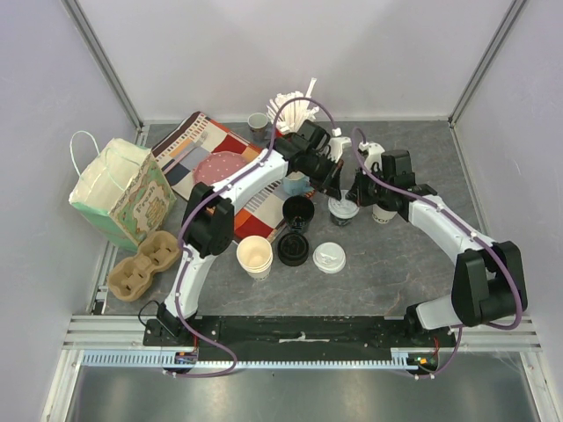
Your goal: Pack the takeout coffee
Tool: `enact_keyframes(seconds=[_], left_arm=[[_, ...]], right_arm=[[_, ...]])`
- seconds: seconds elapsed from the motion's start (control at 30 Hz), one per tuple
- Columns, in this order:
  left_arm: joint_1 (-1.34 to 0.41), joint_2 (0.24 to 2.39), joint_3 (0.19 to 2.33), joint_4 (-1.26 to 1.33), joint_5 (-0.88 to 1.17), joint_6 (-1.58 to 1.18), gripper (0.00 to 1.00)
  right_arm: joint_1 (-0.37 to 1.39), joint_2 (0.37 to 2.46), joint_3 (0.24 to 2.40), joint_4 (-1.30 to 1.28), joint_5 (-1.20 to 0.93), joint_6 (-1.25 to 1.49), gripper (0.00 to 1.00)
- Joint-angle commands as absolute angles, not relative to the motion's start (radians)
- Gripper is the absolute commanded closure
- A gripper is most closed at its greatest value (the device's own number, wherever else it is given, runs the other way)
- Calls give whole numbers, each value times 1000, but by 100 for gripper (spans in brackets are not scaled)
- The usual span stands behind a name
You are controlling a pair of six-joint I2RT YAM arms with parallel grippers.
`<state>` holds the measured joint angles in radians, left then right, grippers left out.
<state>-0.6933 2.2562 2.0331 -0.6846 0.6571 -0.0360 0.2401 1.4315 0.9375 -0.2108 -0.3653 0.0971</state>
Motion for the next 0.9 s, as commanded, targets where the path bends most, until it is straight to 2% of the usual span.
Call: enact_keyframes(seconds=[0.0, 0.43, 0.8, 0.83, 0.87], left_arm=[[-689, 2161, 2135, -719, 696, -5, 98], [-684, 2200, 2031, -692, 652, -2, 98], [-667, 2094, 2207, -802, 641, 61, 97], [-664, 2077, 2210, -811, 640, 77, 90], [-657, 2056, 2204, -831, 638, 84, 83]], right_arm=[[236, 1375, 1025, -238, -400, 87, 100], [235, 1443, 960, -221, -357, 86, 100], [236, 1391, 1094, -313, -405, 46, 100], [235, 1384, 1112, -319, -419, 41, 96], [236, 1362, 1120, -333, -431, 34, 83]])
